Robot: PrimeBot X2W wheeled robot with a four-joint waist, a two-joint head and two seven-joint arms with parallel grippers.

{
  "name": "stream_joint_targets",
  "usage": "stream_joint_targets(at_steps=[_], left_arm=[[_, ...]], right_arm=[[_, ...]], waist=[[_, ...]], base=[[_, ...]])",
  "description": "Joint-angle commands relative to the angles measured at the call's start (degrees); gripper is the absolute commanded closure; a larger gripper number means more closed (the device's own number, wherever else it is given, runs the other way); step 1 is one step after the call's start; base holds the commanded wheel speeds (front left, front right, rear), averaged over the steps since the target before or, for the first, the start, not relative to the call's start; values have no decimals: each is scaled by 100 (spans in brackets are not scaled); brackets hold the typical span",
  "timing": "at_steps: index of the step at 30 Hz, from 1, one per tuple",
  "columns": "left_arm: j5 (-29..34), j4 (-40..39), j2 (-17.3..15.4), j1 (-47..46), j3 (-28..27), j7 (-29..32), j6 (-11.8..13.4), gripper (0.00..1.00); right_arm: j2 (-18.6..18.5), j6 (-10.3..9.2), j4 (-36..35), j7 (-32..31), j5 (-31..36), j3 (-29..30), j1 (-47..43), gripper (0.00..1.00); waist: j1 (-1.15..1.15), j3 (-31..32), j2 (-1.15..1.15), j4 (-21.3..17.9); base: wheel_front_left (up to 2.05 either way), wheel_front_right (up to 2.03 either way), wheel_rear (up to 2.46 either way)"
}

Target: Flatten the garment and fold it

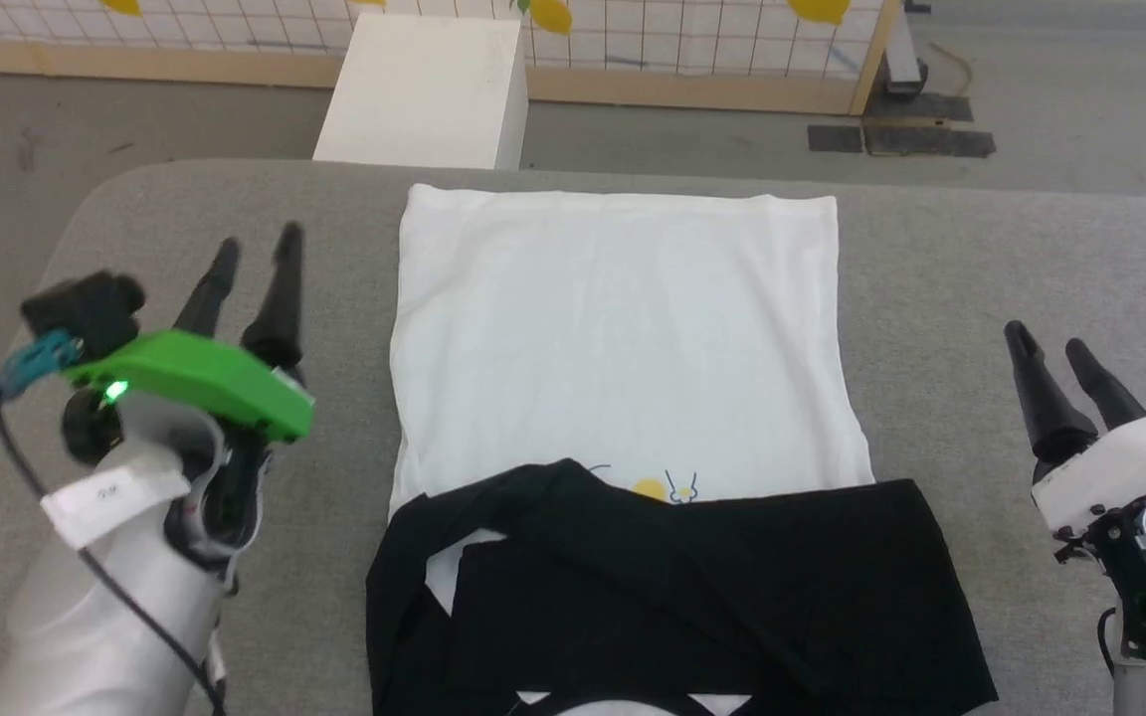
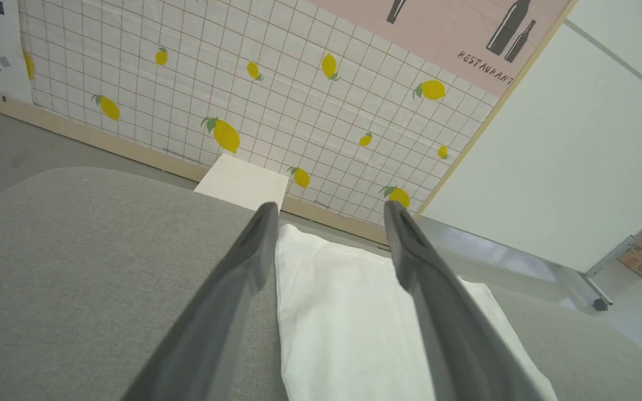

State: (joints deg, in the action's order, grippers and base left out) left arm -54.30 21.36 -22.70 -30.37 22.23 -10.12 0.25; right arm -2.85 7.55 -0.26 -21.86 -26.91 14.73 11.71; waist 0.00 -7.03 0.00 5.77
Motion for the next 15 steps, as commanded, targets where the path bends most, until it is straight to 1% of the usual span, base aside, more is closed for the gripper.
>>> stream_joint_targets(at_steps=[1,6,9,12,15], left_arm=[[158,-25,-68,146,-56,-162,57,0],[615,-324,-226,326,-258,-436,192,0],[916,-587,-280,335,-427,-475,228,0],[1232,-883,-280,263,-633,-484,246,0],[1472,-1115,-205,175,-836,-485,181,0]], right_arm=[[-3,-6,3,-54,122,34,92,0],[-3,-6,57,-410,437,138,676,0],[-3,-6,123,-835,761,138,1368,0],[-3,-6,307,-1492,1301,143,2236,0],[-3,-6,564,-2233,1888,123,3116,0]], waist=[[0,-232,0,29],[0,-838,0,77],[0,-1324,0,115],[0,-1849,0,200],[0,-2271,0,294]], base=[[0,0,0],[0,0,0],[0,0,0],[0,0,0],[0,0,0]])
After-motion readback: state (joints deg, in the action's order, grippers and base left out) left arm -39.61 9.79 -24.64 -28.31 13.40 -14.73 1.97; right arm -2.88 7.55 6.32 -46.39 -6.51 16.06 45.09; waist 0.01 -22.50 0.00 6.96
